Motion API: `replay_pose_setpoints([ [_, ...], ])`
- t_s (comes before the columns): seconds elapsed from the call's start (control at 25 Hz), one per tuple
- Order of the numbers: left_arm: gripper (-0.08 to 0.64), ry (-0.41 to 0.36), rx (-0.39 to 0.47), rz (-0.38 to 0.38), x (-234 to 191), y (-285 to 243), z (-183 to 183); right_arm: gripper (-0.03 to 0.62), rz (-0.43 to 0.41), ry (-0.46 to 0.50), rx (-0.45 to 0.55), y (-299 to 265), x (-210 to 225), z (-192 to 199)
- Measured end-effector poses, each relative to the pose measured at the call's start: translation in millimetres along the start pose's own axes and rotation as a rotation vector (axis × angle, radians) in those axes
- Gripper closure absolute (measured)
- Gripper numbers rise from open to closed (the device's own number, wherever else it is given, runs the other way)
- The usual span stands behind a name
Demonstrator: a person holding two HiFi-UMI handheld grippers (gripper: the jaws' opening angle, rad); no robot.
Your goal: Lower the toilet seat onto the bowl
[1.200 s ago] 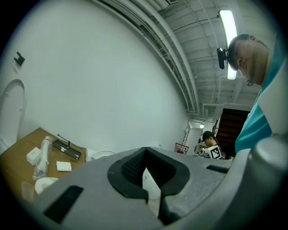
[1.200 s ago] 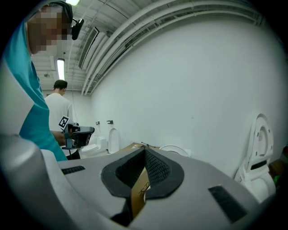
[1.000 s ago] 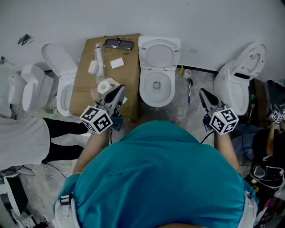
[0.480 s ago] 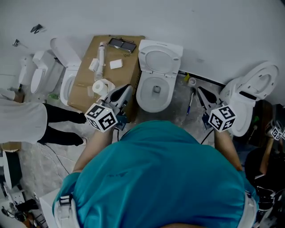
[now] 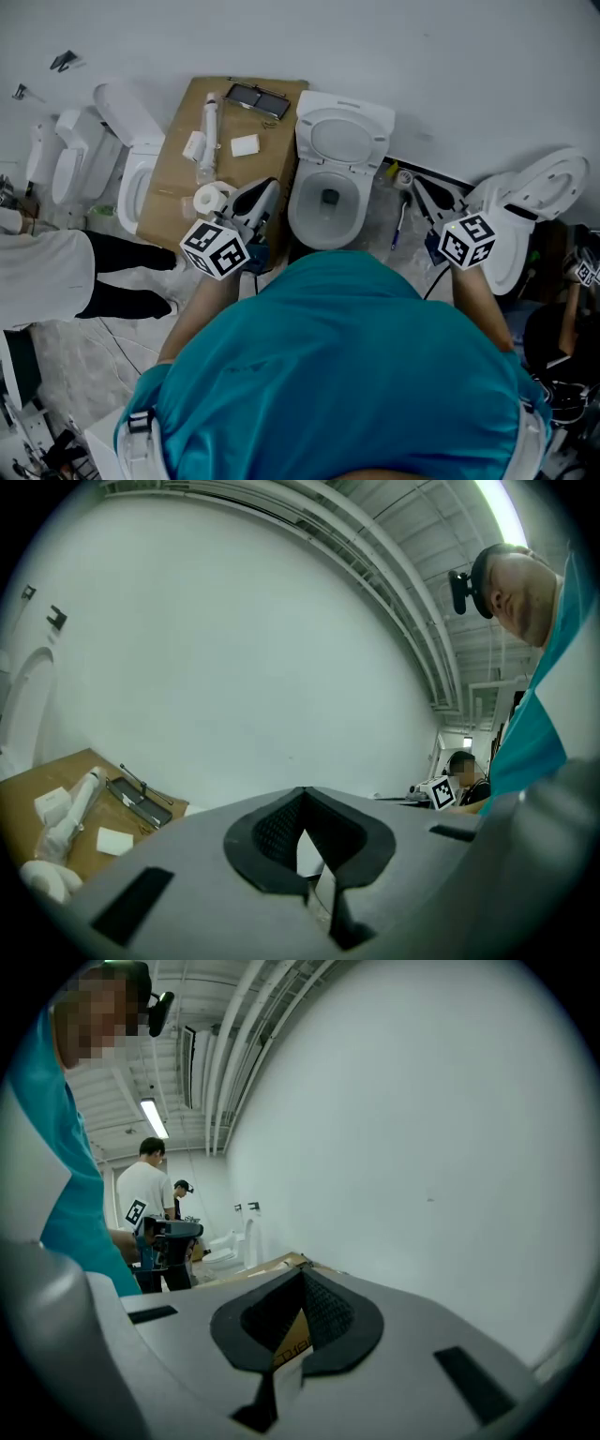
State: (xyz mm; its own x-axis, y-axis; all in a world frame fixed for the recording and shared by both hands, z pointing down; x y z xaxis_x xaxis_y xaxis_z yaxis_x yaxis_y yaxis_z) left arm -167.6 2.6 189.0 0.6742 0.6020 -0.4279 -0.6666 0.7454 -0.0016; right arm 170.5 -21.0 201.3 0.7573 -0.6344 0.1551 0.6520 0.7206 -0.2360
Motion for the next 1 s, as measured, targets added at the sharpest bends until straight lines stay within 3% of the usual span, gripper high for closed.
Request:
replay_pose_setpoints([
  [0.16, 0.558, -0.003, -0.027, 0.051, -52.9, -23.6, -12.3, 0.600, 0.032, 0.013, -0.008, -44.8, -1.1, -18.1],
  [0.4, 0.560, -0.080, -0.104, 0.111, -106.4, -72.7, -17.1, 0.600, 0.064, 0.038, -0.030, -103.6, 12.4, -33.5],
  [0.56, 0.558, -0.144, -0.160, 0.068, -126.1, -111.4, -6.5, 0.600, 0.034, 0.019, -0.048, -129.5, 29.1, -27.8],
  [1.0, 0.557, -0.423, -0.403, -0.037, -151.1, -244.3, 63.0, 0.600, -0.133, 0.011, -0.070, -172.8, 111.5, 3.4],
])
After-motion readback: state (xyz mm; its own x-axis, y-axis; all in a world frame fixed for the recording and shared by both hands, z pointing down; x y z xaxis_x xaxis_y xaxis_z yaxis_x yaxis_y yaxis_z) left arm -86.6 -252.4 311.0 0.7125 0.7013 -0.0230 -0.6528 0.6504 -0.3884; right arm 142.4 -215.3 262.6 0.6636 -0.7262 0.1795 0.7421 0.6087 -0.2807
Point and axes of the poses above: the fingertips, and each gripper's own axes: y backward along the fingers, x to its right, z out of its underside, the point moved 5 cm from there along y, backward along the fingers, and after that the axes turned 4 degrees about x, right-handed, at the moved point
